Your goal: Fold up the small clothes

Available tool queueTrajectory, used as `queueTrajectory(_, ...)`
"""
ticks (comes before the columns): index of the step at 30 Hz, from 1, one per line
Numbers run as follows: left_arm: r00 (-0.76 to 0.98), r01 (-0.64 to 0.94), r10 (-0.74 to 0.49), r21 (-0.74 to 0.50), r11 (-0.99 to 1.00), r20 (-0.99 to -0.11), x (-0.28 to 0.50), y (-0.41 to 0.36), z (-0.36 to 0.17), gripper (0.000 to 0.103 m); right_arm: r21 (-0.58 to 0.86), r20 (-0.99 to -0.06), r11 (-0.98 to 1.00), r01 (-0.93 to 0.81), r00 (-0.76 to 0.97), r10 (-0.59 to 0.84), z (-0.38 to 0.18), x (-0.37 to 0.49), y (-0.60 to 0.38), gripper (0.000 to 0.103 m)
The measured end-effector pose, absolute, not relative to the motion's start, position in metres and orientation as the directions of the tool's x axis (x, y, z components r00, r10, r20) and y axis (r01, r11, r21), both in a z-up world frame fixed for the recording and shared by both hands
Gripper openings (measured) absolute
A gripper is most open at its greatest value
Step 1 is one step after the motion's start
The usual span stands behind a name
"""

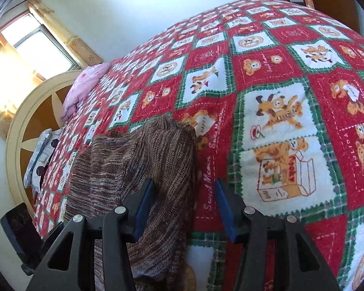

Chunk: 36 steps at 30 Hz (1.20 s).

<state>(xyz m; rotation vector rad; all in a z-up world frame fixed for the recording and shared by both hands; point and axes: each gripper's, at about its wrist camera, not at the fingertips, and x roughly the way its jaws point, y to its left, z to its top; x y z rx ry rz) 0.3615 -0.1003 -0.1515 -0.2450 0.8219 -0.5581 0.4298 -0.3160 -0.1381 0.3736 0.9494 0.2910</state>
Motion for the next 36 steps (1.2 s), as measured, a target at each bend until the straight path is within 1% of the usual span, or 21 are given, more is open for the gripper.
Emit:
queueTrajectory(5, 0.534, 0.406, -0.553, -0.379, 0.831, -0.640, 0.360, -0.109, -0.152, 0.103, 0.470, -0.714, 0.877, -0.102, 0.541, 0.445, -0.142, 0.437, -0.314, 0.052)
queueTrajectory(7, 0.532, 0.417, -0.554, -0.371, 0.829, -0.640, 0.359, -0.112, -0.152, 0.101, 0.480, -0.708, 0.868, -0.128, 0.528, 0.469, -0.142, 0.442, -0.309, 0.051)
queueTrajectory(9, 0.531, 0.432, -0.557, -0.362, 0.826, -0.639, 0.357, -0.114, -0.152, 0.089, 0.497, -0.699, 0.854, -0.151, 0.513, 0.498, -0.145, 0.445, -0.306, 0.047)
queueTrajectory(11, 0.534, 0.435, -0.548, -0.346, 0.831, -0.644, 0.356, -0.116, -0.152, 0.086, 0.512, -0.692, 0.844, -0.159, 0.507, 0.515, -0.147, 0.446, -0.306, 0.044)
queueTrajectory(12, 0.532, 0.445, -0.548, -0.337, 0.830, -0.645, 0.355, -0.118, -0.152, 0.081, 0.516, -0.691, 0.841, -0.160, 0.503, 0.519, -0.147, 0.446, -0.306, 0.042)
queueTrajectory(14, 0.531, 0.454, -0.546, -0.327, 0.829, -0.648, 0.354, -0.120, -0.153, 0.078, 0.530, -0.688, 0.835, -0.151, 0.498, 0.527, -0.149, 0.447, -0.307, 0.042)
queueTrajectory(21, 0.538, 0.458, -0.525, -0.294, 0.839, -0.659, 0.351, -0.124, -0.153, 0.075, 0.555, -0.683, 0.823, -0.118, 0.500, 0.532, -0.154, 0.447, -0.310, 0.041)
queueTrajectory(25, 0.540, 0.463, -0.523, -0.286, 0.839, -0.659, 0.350, -0.124, -0.153, 0.072, 0.522, -0.684, 0.842, -0.136, 0.523, 0.509, -0.152, 0.443, -0.307, 0.040)
queueTrajectory(30, 0.535, 0.473, -0.530, -0.287, 0.833, -0.658, 0.350, -0.126, -0.152, 0.065, 0.441, -0.699, 0.884, -0.154, 0.559, 0.446, -0.149, 0.438, -0.295, 0.038)
queueTrajectory(36, 0.531, 0.475, -0.530, -0.285, 0.832, -0.661, 0.351, -0.127, -0.152, 0.063, 0.421, -0.703, 0.894, -0.152, 0.569, 0.427, -0.149, 0.439, -0.294, 0.037)
